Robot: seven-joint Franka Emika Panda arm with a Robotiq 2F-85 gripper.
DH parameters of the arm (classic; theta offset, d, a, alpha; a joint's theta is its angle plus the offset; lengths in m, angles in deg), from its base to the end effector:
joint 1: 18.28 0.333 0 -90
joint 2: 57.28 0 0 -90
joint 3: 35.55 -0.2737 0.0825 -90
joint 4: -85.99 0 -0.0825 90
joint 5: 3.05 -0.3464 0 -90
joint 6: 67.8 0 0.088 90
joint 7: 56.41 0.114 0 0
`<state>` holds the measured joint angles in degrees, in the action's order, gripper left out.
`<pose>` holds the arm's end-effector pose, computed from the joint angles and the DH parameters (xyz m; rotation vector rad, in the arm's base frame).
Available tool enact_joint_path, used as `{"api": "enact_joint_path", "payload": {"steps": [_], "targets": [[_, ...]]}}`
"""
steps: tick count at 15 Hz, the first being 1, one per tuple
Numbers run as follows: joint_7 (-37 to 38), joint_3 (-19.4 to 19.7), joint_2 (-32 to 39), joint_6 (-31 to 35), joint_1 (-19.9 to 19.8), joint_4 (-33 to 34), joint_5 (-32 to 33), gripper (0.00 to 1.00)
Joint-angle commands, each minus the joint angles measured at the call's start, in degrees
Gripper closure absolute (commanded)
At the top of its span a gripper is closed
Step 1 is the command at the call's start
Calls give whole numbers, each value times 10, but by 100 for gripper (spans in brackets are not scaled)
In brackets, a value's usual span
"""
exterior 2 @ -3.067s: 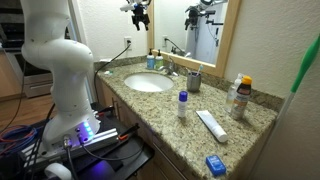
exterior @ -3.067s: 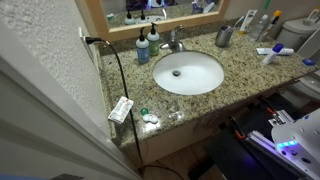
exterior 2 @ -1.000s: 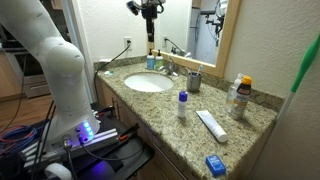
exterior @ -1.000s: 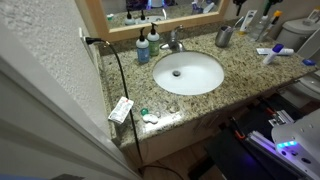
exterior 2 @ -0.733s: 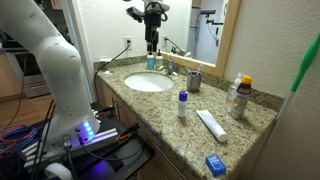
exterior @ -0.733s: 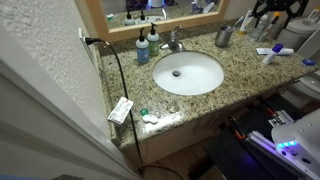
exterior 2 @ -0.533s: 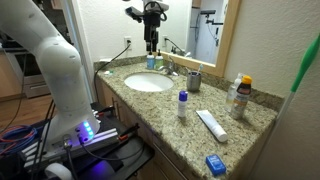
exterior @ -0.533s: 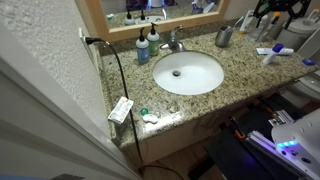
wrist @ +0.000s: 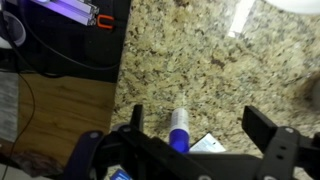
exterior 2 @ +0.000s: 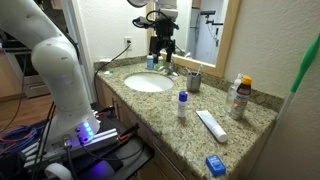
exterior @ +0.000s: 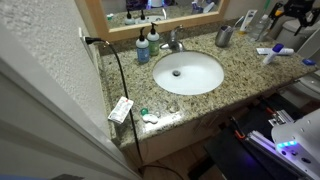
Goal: Pick up the blue bottle and place it on the left. Then pick up the small bottle with a blue cap and place it on the left
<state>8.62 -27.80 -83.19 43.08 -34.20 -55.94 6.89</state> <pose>0.3434 -0.1644 0.4147 2.2438 -2.0131 -0.0737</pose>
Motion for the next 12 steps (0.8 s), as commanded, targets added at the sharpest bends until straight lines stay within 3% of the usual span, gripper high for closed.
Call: {"api": "enact_joint_path", "payload": {"steps": [1,2,3,6,8,12], "targets": [[-15,69,-2,40,-74,-32,-2,0],[-12,86,15,40,-88,-24,-14,0],[-10,56,2,15,-71,-12,-7,0],[-21,64,5,16,-83,-11,-6,0],[41,40,45,48,-78,-7,-5,0],[121,55,113,104,-82,1,-21,0]]}}
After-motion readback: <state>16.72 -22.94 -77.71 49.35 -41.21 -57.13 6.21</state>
